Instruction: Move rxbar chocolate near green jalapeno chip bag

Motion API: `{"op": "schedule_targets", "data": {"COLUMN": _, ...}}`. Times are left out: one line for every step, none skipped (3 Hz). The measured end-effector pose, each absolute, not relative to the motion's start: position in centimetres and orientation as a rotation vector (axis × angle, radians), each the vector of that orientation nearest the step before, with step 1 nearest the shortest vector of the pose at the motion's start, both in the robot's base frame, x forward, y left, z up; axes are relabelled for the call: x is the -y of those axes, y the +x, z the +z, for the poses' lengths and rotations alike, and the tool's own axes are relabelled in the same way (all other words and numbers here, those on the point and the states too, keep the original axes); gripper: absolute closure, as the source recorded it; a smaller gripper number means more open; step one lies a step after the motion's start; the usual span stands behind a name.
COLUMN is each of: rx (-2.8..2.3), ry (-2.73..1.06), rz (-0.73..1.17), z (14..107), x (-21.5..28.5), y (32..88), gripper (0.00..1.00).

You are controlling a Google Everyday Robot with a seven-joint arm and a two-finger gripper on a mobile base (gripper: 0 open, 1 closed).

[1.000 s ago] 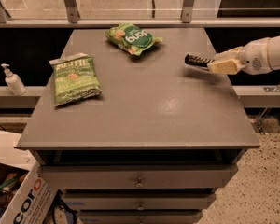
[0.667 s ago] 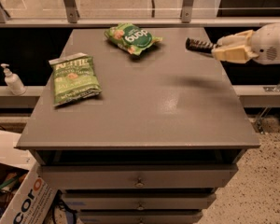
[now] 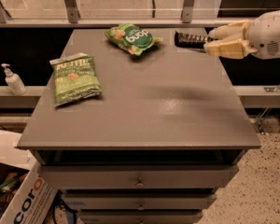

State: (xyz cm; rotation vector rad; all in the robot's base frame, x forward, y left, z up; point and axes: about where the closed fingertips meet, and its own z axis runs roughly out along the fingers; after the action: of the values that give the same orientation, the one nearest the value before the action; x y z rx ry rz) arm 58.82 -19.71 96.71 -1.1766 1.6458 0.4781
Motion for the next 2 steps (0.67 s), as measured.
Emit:
{"op": "schedule_targets", "data": {"rx": -1.602, "ry": -1.339, "rz": 0.455, "z": 95.4, "x": 14.8, "y": 57.9, "gripper": 1.00}}
{"op": "schedule_targets", "data": {"rx": -1.555, "ry": -1.527, "rz": 0.426, "z": 93.0, "x": 8.9, "y": 57.3, "gripper": 1.00}}
